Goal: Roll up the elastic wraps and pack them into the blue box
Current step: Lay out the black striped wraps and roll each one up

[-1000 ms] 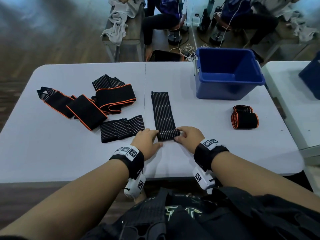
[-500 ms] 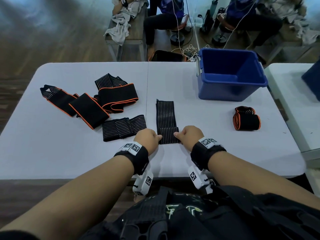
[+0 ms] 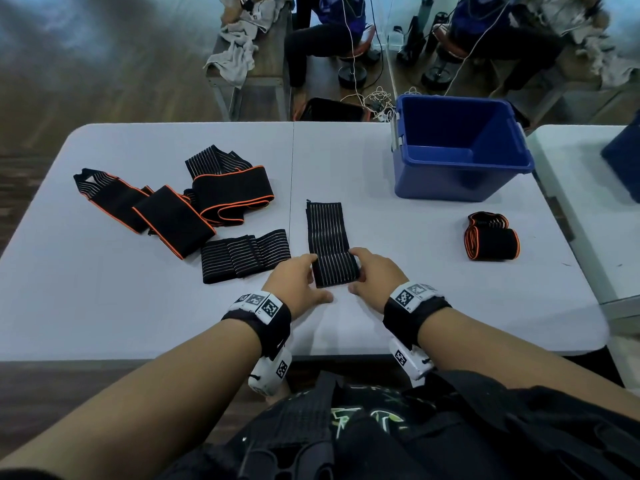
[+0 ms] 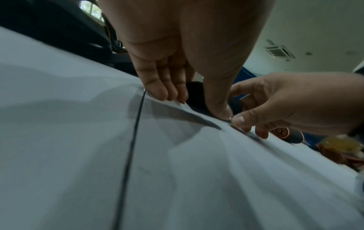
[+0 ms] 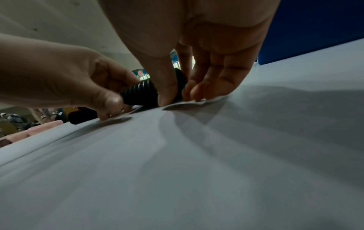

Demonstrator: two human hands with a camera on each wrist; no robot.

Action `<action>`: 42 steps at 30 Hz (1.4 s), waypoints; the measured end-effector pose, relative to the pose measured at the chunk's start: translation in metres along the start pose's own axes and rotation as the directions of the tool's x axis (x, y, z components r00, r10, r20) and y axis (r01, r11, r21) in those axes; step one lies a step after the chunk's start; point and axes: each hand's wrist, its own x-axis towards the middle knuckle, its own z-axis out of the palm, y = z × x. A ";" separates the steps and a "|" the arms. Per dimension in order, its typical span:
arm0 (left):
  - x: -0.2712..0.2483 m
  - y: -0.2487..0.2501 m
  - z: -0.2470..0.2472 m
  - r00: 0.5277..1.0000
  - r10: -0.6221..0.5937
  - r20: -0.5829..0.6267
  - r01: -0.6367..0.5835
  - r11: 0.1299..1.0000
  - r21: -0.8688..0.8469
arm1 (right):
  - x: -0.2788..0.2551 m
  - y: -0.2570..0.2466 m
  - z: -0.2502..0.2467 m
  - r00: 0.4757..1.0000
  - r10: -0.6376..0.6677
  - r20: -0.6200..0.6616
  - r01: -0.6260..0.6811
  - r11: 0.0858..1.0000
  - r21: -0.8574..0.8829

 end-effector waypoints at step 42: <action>-0.006 -0.010 -0.007 0.973 -0.093 -0.210 0.002 0.918 -0.396 | 0.001 -0.043 -0.012 1.000 0.014 0.006 -0.014 0.641 0.768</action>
